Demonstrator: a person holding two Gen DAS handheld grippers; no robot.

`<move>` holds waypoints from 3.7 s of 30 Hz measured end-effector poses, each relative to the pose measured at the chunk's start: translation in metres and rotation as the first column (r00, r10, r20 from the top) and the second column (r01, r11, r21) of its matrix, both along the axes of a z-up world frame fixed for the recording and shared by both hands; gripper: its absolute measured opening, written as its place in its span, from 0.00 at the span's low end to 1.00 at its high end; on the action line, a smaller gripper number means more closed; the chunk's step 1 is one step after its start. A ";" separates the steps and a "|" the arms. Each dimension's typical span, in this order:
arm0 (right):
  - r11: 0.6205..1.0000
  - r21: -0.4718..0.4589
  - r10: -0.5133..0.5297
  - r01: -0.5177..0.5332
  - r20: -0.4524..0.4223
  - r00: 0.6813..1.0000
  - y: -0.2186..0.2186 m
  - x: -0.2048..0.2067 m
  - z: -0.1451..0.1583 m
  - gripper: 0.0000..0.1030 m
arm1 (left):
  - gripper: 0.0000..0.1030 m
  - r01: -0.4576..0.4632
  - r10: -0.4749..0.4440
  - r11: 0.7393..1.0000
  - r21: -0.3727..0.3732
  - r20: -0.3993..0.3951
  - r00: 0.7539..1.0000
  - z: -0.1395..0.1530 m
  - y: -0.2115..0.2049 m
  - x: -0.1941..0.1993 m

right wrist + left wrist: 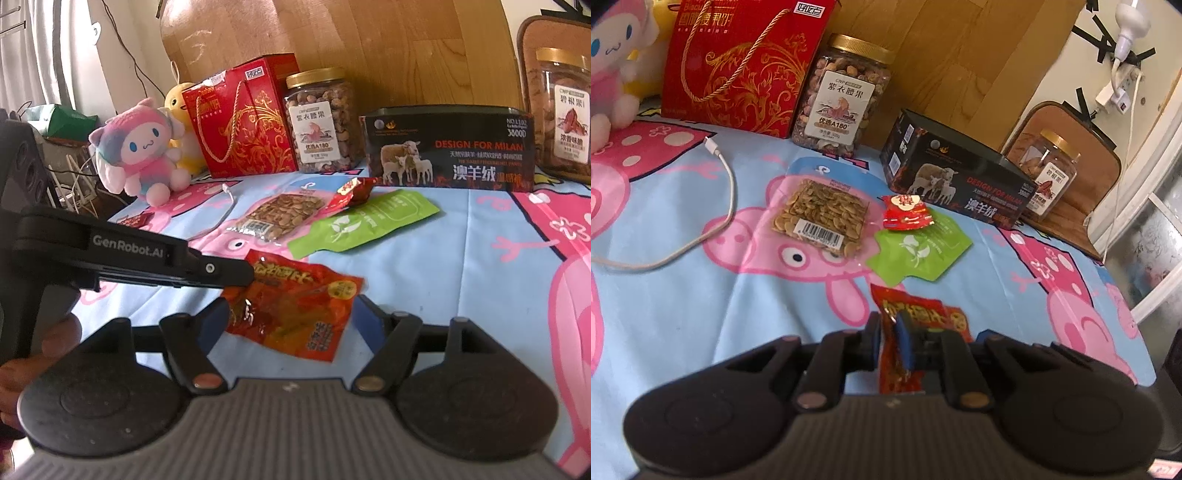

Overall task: Organize snacks
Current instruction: 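Lift the orange-red bag with the left tool toward the black box, then lower the bag into the open black box and open the left tool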

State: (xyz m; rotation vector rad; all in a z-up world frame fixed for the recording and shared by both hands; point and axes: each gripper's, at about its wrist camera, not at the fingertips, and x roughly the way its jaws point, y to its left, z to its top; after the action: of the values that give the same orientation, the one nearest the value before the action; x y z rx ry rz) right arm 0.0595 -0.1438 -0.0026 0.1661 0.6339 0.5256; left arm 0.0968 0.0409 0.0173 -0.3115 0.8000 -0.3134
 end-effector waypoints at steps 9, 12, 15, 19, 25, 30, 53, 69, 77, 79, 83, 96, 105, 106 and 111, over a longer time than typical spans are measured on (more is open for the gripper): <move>1.000 0.018 -0.004 0.004 -0.002 1.000 -0.002 -0.001 0.000 0.74 | 0.11 0.013 -0.013 1.000 0.016 0.009 1.000 -0.001 0.000 0.000; 1.000 0.024 -0.008 0.008 -0.002 1.000 -0.004 -0.002 0.000 0.73 | 0.09 0.021 -0.021 1.000 0.014 0.021 1.000 -0.001 0.000 -0.001; 0.999 0.032 -0.014 0.014 -0.002 1.000 -0.006 -0.003 0.000 0.73 | 0.05 0.030 -0.031 0.999 0.020 0.049 0.998 -0.001 0.000 -0.004; 0.998 0.060 -0.037 0.037 0.002 0.999 -0.011 -0.003 0.000 0.73 | 0.03 0.068 -0.070 0.997 0.021 0.150 0.986 0.003 0.000 -0.017; 0.990 0.116 -0.072 0.075 -0.030 0.997 -0.022 0.001 -0.001 0.78 | 0.03 0.105 -0.127 0.989 0.102 0.242 0.962 0.004 -0.008 -0.030; 0.994 0.095 -0.057 0.059 -0.023 0.998 -0.019 -0.001 0.000 0.78 | 0.03 0.096 -0.113 0.992 0.083 0.223 0.968 0.000 -0.003 -0.028; 0.981 -0.111 0.160 -0.158 0.004 0.987 0.018 0.021 0.002 0.79 | 0.04 0.126 -0.155 0.986 0.111 0.327 0.932 0.018 0.001 -0.042; 0.960 -0.241 0.169 -0.141 0.097 0.981 0.026 -0.009 0.001 0.33 | 0.50 0.145 -0.138 0.989 -0.023 0.183 0.973 0.002 0.010 -0.025; 0.968 -0.199 0.172 -0.149 0.103 0.980 0.016 -0.019 0.000 0.28 | 0.59 0.141 -0.132 0.989 -0.051 0.154 0.979 -0.003 0.008 -0.020; 0.973 -0.172 0.171 -0.153 0.095 0.981 0.011 -0.020 0.001 0.25 | 0.78 0.118 -0.108 0.991 -0.070 0.143 0.984 -0.003 0.013 -0.017; 0.977 -0.131 0.176 -0.166 0.074 0.982 0.006 -0.018 0.000 0.18 | 0.81 0.173 -0.154 0.974 -0.148 0.128 0.980 -0.005 0.017 -0.012; 0.984 -0.015 0.180 -0.180 0.035 0.983 -0.010 -0.019 0.001 0.15 | 0.50 0.248 -0.227 0.942 -0.225 0.114 0.967 -0.007 0.003 -0.013; 0.992 0.076 0.097 -0.102 0.066 0.993 -0.033 0.000 0.029 0.14 | 0.51 0.321 -0.287 0.932 -0.170 0.196 0.938 0.035 -0.030 0.008; 0.992 0.084 0.089 -0.095 0.074 0.993 -0.037 0.005 0.034 0.14 | 0.51 0.325 -0.290 0.931 -0.167 0.202 0.936 0.041 -0.035 0.015; 0.997 0.063 0.036 -0.044 0.128 0.991 -0.054 0.039 0.055 0.14 | 0.52 0.346 -0.314 0.933 -0.101 0.248 0.917 0.070 -0.064 0.057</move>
State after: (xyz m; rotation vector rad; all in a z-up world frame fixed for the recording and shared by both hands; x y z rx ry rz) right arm 0.0990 -0.1977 0.0520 0.1806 0.4972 0.5912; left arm 0.1538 -0.0235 0.0869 -0.2669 0.6010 -0.7163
